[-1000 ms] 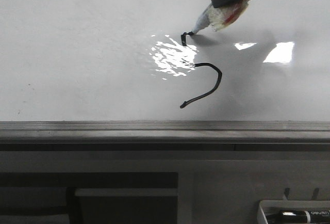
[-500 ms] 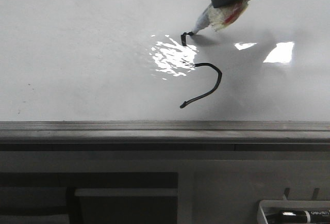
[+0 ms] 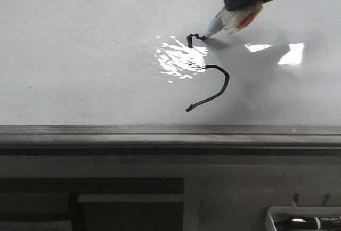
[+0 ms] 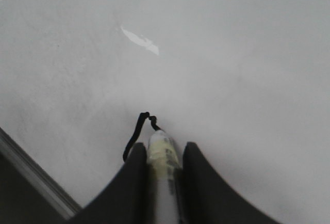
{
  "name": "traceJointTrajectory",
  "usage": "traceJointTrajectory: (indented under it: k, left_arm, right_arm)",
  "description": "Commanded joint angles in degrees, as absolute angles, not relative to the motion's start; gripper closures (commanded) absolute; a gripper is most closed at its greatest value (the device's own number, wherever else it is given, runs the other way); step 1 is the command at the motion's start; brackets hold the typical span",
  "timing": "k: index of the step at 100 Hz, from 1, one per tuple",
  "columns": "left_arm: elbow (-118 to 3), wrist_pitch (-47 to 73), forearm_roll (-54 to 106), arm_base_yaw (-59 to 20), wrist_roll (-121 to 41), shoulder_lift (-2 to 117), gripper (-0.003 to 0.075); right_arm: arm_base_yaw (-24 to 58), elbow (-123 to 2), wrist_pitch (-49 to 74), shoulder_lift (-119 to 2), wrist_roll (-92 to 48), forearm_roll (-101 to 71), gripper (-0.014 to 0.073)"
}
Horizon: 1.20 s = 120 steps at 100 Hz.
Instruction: Write number 5 on whiteboard
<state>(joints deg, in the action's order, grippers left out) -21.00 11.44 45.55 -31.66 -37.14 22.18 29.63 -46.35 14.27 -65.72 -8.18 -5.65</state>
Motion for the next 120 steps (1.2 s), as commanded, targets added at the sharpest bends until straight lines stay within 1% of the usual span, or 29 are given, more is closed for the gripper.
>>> traceJointTrajectory:
  k: [1,27,57,65,80,87,94,99,106,110,120]
  left_arm:
    - [-22.7,8.47,46.71,-31.49,-36.52,22.74,0.0741]
    - [-22.7,8.47,46.71,-31.49,-36.52,22.74,0.0741]
    - [-22.7,8.47,46.71,-31.49,-36.52,22.74,0.0741]
    - [-22.7,8.59,47.43,-31.49,-36.52,22.74,0.0741]
    - [-23.4,11.16,47.82,-31.49,-36.72,22.97,0.0731]
    - [-24.75,13.69,45.29,-31.49,-37.05,23.62,0.0664]
    - [-27.43,17.09,41.11,-31.62,-37.18,25.31,0.0529]
    - [-29.98,19.69,38.3,-31.62,-37.18,27.16,0.0406]
    - [-34.19,24.27,35.95,-31.62,-39.23,30.54,0.0305]
    - [-36.88,27.62,35.95,-31.62,-42.6,32.82,0.0287]
    - [-42.86,36.17,36.99,-31.62,-51.08,38.53,0.0318]
  right_arm:
    - [26.94,-47.83,14.1,-64.69,-8.86,-4.12,0.0634]
    - [23.0,-47.83,17.18,-61.65,-8.86,-3.33,0.0634]
    - [22.98,-47.85,17.17,-61.06,-8.86,-3.33,0.0635]
    - [24.59,-47.85,17.26,-57.85,-8.86,-3.82,0.0635]
    - [30.94,-47.85,17.39,-47.67,-8.86,-3.82,0.0635]
    - [33.14,-47.85,18.19,-44.82,-8.86,-2.51,0.0635]
    - [34.31,-47.85,19.79,-43.39,-8.86,-1.21,0.0635]
    - [34.92,-47.85,21.14,-43.29,-9.29,-0.42,0.0636]
    - [36.12,-47.85,23.28,-43.69,-13.04,-0.59,0.064]
    - [37.24,-47.85,24.21,-44.25,-15.09,-1.05,0.065]
    - [41.4,-47.85,24.7,-46.2,-19.95,-2.26,0.0662]
